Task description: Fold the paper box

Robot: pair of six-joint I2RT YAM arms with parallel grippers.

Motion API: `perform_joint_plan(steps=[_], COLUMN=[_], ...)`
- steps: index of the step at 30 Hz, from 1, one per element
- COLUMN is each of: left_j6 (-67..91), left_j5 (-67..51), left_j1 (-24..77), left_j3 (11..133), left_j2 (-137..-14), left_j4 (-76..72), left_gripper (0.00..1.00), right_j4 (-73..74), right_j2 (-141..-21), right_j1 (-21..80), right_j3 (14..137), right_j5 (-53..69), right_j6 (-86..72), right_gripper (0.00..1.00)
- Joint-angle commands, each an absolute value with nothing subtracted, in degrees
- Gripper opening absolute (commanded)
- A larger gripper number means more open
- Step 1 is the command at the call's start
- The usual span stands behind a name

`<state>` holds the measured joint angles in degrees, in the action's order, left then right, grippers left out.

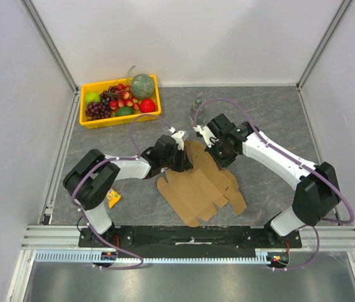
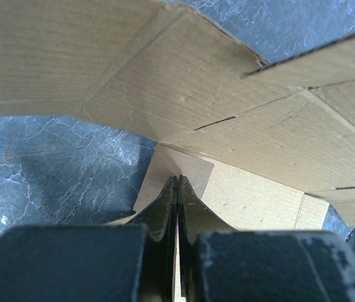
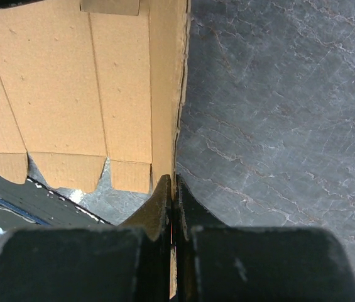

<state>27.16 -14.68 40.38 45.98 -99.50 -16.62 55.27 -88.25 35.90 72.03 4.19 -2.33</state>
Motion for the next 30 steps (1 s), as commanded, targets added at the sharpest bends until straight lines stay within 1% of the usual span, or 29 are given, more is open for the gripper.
perform_joint_plan(steps=[1,5,12,17,23,30], left_j6=[28.56,27.69,25.66,25.4,26.28,26.37], left_j5=[-16.17,-14.95,-11.95,-11.51,-11.86,-11.6], left_j1=[40.61,40.52,40.08,37.8,34.2,33.31], left_j3=[45.09,45.09,46.49,47.9,52.37,59.23], left_j2=[-100.02,-97.39,-87.38,-83.5,-83.93,-88.76], left_j4=[-18.99,-17.41,-12.13,-10.72,-9.85,-7.74], left_gripper=[0.02,0.02,0.02,0.02,0.02,0.02], right_j4=[53.88,53.88,54.32,54.49,54.84,54.84], right_j2=[-88.68,-88.68,-88.33,-88.16,-87.72,-87.36], right_j1=[36.3,36.39,36.39,36.39,36.39,36.39], right_j3=[71.81,71.81,71.72,71.89,71.98,72.25], right_j5=[4.75,4.13,3.34,3.16,3.43,4.04], right_j6=[-2.11,-2.02,-1.76,-1.58,-1.06,-1.05], right_gripper=[0.0,0.0,0.0,0.0,0.0,0.0])
